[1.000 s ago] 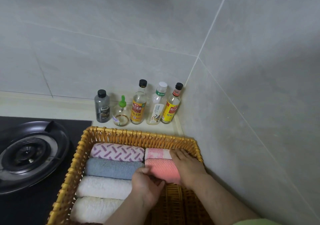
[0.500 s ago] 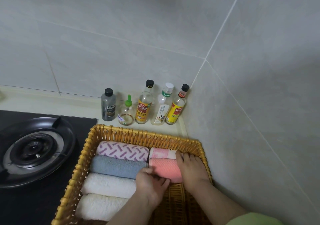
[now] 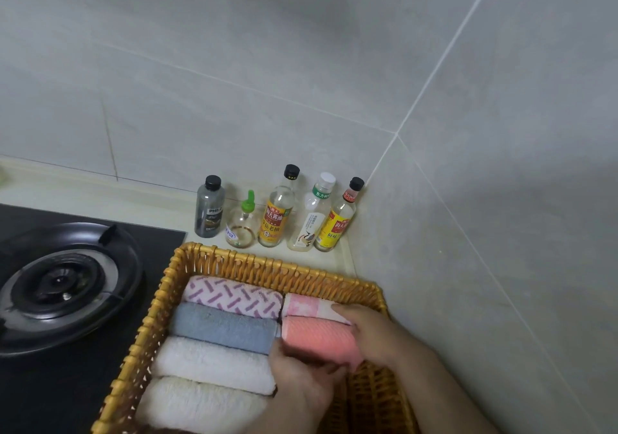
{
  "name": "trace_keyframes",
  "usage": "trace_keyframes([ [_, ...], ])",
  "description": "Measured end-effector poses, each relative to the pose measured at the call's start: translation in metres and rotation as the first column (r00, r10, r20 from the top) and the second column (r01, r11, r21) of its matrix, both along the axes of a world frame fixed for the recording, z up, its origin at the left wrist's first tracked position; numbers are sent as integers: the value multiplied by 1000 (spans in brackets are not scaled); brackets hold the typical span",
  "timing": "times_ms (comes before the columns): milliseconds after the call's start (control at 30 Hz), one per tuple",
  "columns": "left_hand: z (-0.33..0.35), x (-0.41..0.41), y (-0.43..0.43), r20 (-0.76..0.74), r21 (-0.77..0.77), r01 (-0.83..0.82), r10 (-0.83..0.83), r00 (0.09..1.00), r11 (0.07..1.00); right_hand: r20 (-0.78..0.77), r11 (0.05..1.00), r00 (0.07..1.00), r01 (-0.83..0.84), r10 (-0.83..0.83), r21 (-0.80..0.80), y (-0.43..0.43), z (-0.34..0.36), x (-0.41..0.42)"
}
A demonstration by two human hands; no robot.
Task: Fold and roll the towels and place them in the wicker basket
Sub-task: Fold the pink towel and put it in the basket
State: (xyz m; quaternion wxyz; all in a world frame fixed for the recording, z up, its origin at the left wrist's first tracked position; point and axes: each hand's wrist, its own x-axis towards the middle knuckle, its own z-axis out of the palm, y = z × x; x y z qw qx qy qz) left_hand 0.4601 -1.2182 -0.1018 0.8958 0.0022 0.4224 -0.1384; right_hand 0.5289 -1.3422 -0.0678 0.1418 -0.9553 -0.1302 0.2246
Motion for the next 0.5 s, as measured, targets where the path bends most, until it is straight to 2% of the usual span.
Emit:
trace_keyframes([
  [100, 5, 4, -5, -22, -60, -83, 82, 996, 995, -55, 999, 998, 7, -5, 37, 9, -3, 13],
  [200, 8, 5, -11, -31, -14, -63, 62, 998, 998, -61, 997, 996, -69, 71, 25, 17, -7, 19],
  [300, 6, 5, -9, 20, -27, -40, 40, 999, 999, -50, 994, 993, -109, 109, 3, 17, -15, 21],
  [500, -3, 9, -10, 76, -23, -87, 88, 993, 996, -2, 996, 997, -83, 83, 17, 12, -27, 21],
])
